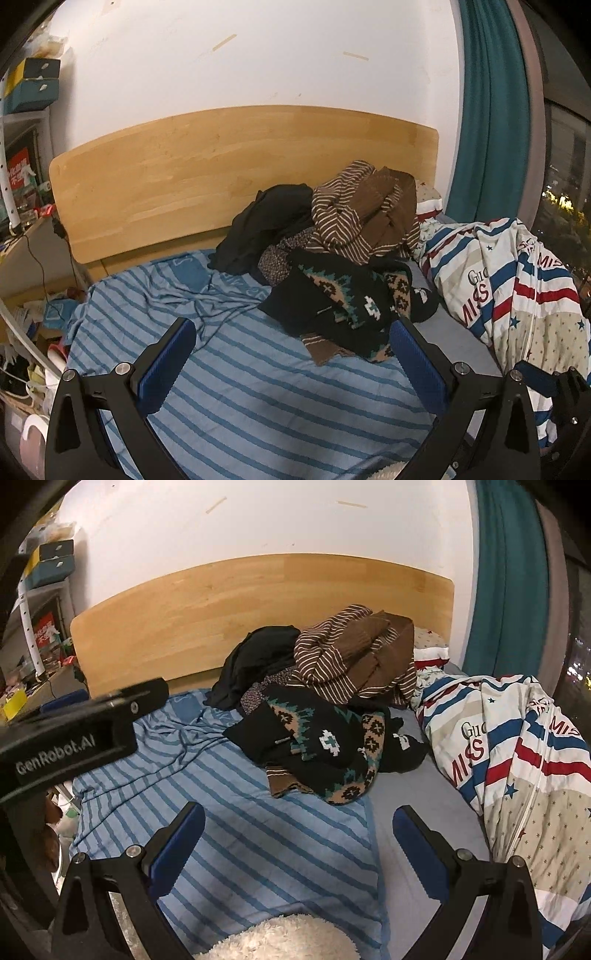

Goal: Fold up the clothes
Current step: 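Move both grippers toward the clothes pile on the bed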

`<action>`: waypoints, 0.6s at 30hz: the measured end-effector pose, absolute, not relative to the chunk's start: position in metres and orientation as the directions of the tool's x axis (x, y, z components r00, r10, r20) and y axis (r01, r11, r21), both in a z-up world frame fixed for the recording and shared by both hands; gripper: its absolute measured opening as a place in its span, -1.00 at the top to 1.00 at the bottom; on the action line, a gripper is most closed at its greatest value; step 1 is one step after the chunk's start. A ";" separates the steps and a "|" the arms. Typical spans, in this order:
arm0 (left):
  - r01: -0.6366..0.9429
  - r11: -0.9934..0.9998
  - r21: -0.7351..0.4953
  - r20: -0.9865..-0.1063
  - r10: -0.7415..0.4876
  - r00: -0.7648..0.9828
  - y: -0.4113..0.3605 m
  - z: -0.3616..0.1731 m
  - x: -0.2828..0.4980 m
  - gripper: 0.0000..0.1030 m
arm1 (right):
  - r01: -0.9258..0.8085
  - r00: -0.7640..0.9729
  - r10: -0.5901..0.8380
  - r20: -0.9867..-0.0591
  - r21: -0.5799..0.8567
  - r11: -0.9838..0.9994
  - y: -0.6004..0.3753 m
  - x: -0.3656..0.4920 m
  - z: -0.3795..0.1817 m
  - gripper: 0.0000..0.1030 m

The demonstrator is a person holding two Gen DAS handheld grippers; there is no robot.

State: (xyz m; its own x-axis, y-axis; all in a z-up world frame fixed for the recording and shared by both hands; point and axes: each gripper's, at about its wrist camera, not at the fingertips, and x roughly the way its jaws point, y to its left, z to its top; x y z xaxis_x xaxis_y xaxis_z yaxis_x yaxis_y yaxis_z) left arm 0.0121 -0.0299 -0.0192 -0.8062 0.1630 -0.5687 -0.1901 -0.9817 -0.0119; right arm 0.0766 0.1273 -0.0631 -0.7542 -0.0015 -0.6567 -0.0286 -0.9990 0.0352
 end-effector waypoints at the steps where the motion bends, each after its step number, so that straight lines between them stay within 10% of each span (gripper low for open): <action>1: -0.190 -0.982 -0.011 -0.571 0.162 -0.805 -0.030 -0.021 0.013 -1.00 | -0.030 -0.754 -0.001 -0.656 0.036 -0.999 0.127 0.077 -0.063 -1.00; 18: -0.159 -0.987 -0.017 -0.579 0.140 -0.804 -0.035 -0.041 0.020 -1.00 | -0.074 -0.732 0.020 -0.681 0.050 -0.996 0.131 0.079 -0.073 -1.00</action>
